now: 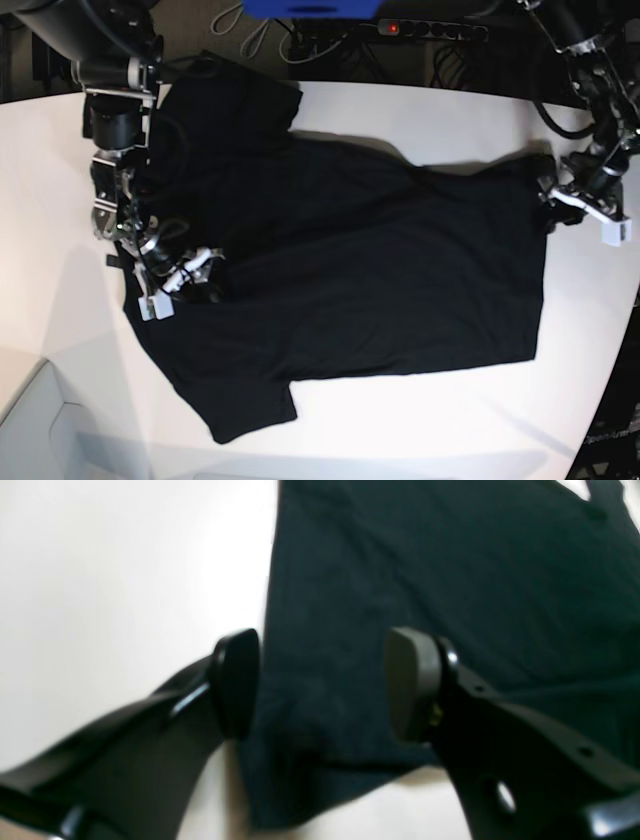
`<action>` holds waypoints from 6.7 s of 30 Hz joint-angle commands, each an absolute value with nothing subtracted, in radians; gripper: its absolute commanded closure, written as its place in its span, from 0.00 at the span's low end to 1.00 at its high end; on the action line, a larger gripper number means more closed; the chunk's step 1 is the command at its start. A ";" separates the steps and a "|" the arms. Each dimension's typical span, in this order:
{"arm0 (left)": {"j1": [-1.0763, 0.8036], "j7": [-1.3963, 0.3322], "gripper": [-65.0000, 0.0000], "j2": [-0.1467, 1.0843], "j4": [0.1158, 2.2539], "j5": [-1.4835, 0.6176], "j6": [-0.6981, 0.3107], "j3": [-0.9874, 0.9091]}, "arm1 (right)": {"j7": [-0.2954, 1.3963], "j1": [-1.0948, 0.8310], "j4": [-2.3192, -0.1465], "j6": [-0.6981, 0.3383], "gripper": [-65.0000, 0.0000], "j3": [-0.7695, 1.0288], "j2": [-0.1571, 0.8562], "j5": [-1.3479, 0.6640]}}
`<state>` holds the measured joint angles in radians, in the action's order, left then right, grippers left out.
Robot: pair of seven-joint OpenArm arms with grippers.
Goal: Layout the t-shirt on the table in an organized manner, then fold the t-shirt properly
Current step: 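Hold the shirt edges with both grippers to keep it taut, then release the shirt edge with the left gripper and regrasp it nearer the sleeve, then pull the shirt side with the left gripper toward the collar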
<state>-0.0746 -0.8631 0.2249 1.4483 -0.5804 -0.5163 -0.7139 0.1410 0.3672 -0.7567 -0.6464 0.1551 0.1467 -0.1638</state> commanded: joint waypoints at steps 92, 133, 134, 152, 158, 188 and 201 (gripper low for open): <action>0.145 -0.846 0.77 0.263 1.558 -0.001 -0.698 -0.298 | 0.183 0.360 -0.757 -0.622 0.42 0.157 0.168 -0.142; -0.033 -0.851 0.77 0.367 1.587 0.041 -0.698 -0.232 | 0.183 0.360 -0.760 -0.622 0.42 0.159 0.142 -0.142; -0.013 -0.848 0.77 0.369 1.541 0.039 -0.698 -0.216 | 0.183 0.360 -0.760 -0.622 0.42 0.159 0.142 -0.142; 0.455 -0.507 0.77 0.390 0.808 0.286 -0.698 -0.061 | 0.183 0.282 -0.848 -0.624 0.42 0.159 0.154 -0.142; 0.542 -0.486 0.77 0.369 0.783 0.285 -0.698 -0.065 | 0.185 0.174 -1.139 -0.625 0.42 0.156 0.150 -0.142; 0.031 -0.484 0.77 0.298 1.446 0.285 -0.698 -0.512 | 0.183 -0.012 -1.205 -0.621 0.94 0.159 0.173 -0.139; 0.002 -0.490 0.25 0.255 1.491 0.285 -0.698 -0.588 | 0.183 0.030 -1.250 -0.621 0.94 0.157 0.186 -0.139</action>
